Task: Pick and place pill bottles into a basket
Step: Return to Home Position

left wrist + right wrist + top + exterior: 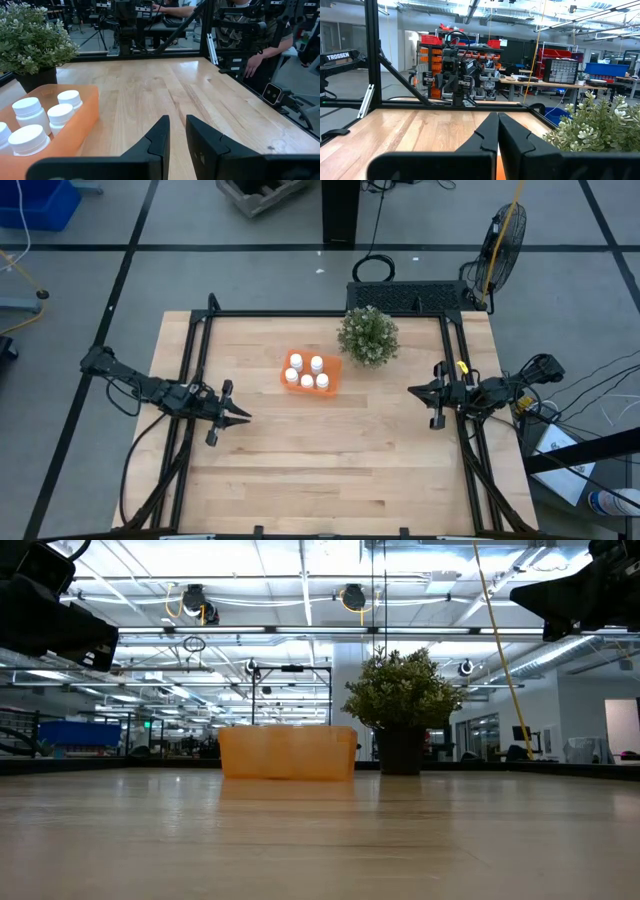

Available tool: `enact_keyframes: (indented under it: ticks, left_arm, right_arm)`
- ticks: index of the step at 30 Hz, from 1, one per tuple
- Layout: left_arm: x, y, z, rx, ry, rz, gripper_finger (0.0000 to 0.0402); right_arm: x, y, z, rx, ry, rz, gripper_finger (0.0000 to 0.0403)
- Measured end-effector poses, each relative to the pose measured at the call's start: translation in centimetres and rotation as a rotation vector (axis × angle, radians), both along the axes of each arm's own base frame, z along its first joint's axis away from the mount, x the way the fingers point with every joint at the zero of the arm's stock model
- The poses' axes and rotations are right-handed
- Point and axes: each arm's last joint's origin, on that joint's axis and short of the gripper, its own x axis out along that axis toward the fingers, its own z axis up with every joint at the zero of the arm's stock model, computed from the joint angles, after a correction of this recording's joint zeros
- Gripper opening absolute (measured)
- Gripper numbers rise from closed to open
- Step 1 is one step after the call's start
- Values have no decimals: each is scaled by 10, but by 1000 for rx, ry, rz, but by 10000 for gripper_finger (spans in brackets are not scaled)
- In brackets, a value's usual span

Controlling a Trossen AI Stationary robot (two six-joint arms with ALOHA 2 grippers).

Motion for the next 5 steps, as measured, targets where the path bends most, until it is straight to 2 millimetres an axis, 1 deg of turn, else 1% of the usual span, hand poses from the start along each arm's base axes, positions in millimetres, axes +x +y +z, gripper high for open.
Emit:
enact_keyframes:
  ticks: [5]
  left_arm:
    - [0,0,0,0,0,0,67]
  right_arm:
    - [0,0,0,0,0,0,0]
